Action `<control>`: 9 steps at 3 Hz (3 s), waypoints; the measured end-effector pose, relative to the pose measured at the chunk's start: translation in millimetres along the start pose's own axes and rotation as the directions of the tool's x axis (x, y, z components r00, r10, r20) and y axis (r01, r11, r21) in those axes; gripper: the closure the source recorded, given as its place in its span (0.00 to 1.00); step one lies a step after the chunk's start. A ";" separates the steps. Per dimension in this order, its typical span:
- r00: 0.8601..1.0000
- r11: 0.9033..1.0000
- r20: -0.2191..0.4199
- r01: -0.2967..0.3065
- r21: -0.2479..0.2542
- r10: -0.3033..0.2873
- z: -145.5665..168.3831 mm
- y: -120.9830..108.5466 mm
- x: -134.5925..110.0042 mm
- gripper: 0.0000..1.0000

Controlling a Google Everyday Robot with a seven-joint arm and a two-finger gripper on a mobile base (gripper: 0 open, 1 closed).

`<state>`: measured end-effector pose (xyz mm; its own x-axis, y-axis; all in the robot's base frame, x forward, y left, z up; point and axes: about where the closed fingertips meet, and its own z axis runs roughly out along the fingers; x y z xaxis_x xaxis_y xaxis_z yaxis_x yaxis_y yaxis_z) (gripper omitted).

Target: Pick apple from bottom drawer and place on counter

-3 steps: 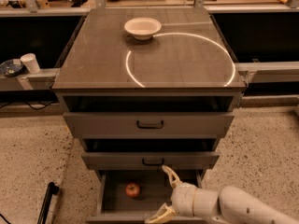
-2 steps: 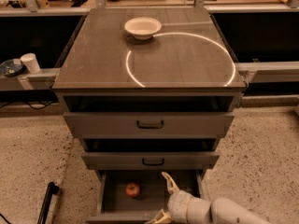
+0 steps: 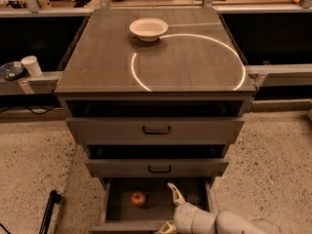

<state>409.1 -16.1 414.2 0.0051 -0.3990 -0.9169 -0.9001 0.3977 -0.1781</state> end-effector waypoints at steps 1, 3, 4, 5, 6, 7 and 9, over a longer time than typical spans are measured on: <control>0.999 0.995 0.012 -0.052 -0.087 0.053 11.9 4.8 6.9 0.00; 0.988 0.971 -0.001 -0.154 -0.182 0.157 94.0 29.4 65.1 0.00; 0.986 0.976 0.004 -0.162 -0.145 0.164 130.2 30.5 89.8 0.00; 0.984 0.978 -0.003 -0.180 -0.102 0.180 167.1 22.2 123.2 0.02; 0.984 0.981 -0.001 -0.176 -0.075 0.177 183.2 8.4 144.3 0.18; 0.984 0.982 0.009 -0.179 -0.056 0.180 190.0 -7.1 160.0 0.10; 0.989 0.987 -0.006 -0.150 -0.058 0.150 196.6 -37.6 176.0 0.11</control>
Offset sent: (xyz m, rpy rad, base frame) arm 0.0172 0.0565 -0.0928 0.1269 0.2493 0.1431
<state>529.5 61.1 189.3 -0.1328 -0.3398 -0.9311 -0.9143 0.4047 -0.0173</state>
